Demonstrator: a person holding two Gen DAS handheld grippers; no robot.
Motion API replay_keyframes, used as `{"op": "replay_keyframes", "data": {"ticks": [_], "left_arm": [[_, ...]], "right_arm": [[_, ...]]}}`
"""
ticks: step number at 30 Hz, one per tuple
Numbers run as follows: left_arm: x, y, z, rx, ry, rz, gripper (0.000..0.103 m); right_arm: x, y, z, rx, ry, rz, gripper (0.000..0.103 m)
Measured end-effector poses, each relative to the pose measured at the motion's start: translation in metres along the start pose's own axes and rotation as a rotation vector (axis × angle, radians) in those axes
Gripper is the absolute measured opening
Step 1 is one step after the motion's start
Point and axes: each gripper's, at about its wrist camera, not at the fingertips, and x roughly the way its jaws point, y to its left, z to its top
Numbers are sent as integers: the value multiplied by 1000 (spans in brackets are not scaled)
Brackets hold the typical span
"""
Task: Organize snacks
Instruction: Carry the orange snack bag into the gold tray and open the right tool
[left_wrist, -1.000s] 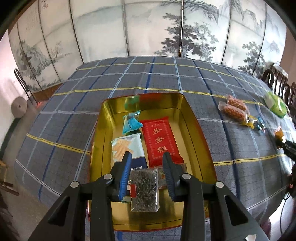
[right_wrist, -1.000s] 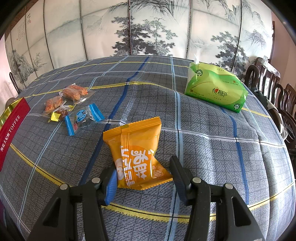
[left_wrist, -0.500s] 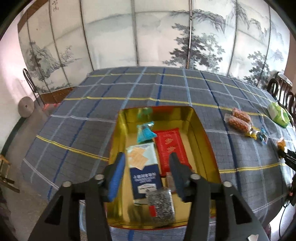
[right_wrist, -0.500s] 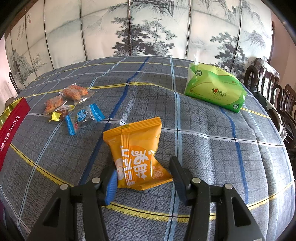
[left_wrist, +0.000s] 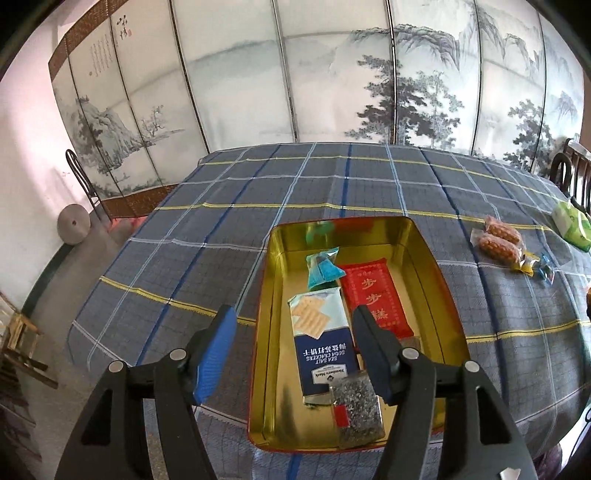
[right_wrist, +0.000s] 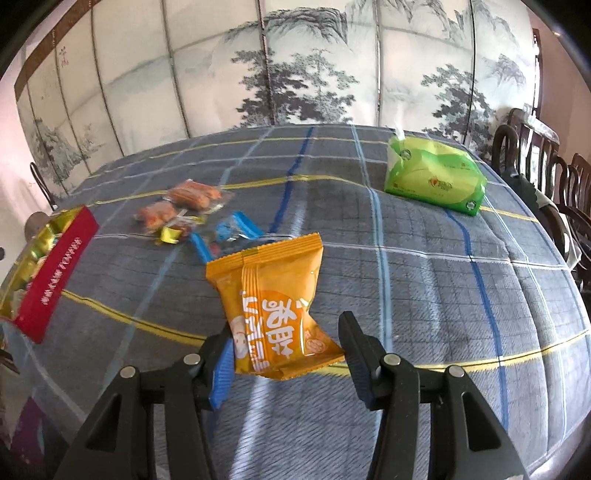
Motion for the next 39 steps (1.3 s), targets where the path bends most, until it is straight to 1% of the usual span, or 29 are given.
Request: {"op": "replay_keyframes", "data": {"ticks": [6,10,14,17,20,24,28,33,39], "left_arm": [[0,5,-5,-12,3,0,61],[0,9,-7,-23,8,-3,61],[0,11,-8,-23,9,-1,61],[0,13,-10,-24,10,3,62],[-1,15,-13,-14,4,21,67],[-3,16,-14,3,-9,37,69],[-3,15,-14,22,-11,49,69],[0,14,-16,40,-7,47,70],[3,16,-17,45,-8,48,71]], "right_arm": [[-18,42,6,-58,-19,103,53],[-22,87,16,-117,-26,196,53],[-23,144,29,-214,-25,301,53],[-17,185,37,-278,-18,369,53],[-7,223,45,-331,-3,428,53],[16,260,55,-365,40,486,53],[39,296,63,-414,97,516,53],[54,329,69,-475,120,517,53],[69,349,78,-476,135,511,53]]}}
